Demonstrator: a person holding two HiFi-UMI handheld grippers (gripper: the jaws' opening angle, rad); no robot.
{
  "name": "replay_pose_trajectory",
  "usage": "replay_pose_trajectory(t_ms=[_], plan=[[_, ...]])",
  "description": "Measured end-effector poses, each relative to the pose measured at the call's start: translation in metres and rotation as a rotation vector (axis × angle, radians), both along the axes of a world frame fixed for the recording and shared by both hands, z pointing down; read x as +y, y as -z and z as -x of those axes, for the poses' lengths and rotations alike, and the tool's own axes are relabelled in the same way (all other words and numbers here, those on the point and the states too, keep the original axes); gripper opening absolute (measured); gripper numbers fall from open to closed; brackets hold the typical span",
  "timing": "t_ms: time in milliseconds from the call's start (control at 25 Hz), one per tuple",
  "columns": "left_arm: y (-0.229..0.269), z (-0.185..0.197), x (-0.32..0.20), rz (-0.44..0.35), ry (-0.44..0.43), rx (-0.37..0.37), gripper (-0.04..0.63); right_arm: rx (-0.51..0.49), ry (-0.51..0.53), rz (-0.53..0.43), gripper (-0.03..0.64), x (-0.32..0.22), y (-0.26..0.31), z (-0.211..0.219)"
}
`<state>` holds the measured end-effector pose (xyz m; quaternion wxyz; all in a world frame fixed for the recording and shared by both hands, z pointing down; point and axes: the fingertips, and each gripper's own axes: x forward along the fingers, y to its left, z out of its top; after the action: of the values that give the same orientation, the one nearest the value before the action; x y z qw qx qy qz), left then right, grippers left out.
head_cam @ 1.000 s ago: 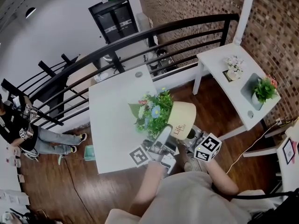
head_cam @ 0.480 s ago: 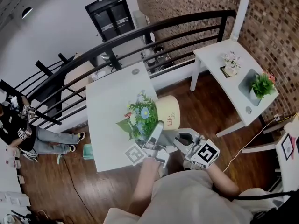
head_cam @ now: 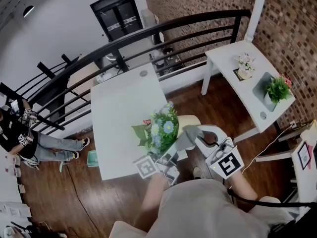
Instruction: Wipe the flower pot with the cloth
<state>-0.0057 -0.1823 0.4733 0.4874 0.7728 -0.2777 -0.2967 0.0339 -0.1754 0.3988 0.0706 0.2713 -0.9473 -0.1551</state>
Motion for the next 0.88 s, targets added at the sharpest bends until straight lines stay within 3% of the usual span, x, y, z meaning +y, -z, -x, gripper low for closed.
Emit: replay_pose_trajectory(t_ms=[80, 160, 280, 440, 720, 880], plan=[[0.002, -0.005, 0.007, -0.058, -0.033, -0.090, 0.431, -0.085, -0.038, -0.005, 0.002, -0.014, 0.016, -0.008], [0.005, -0.011, 0.017, -0.094, -0.089, -0.106, 0.431, -0.065, -0.062, -0.018, 0.002, -0.028, 0.021, -0.017], [0.027, -0.018, 0.035, -0.158, -0.184, -0.010, 0.430, -0.025, -0.071, 0.037, 0.002, -0.043, 0.013, -0.033], [0.056, -0.020, 0.048, -0.208, -0.239, 0.121, 0.428, -0.138, -0.071, 0.211, 0.002, -0.054, 0.001, -0.054], [0.083, -0.014, 0.041, -0.158, -0.214, 0.408, 0.428, -0.192, -0.011, 0.330, 0.002, -0.039, -0.026, -0.037], [0.092, -0.002, 0.029, -0.159, -0.156, 0.479, 0.428, -0.195, 0.020, 0.384, 0.002, -0.024, -0.042, -0.021]])
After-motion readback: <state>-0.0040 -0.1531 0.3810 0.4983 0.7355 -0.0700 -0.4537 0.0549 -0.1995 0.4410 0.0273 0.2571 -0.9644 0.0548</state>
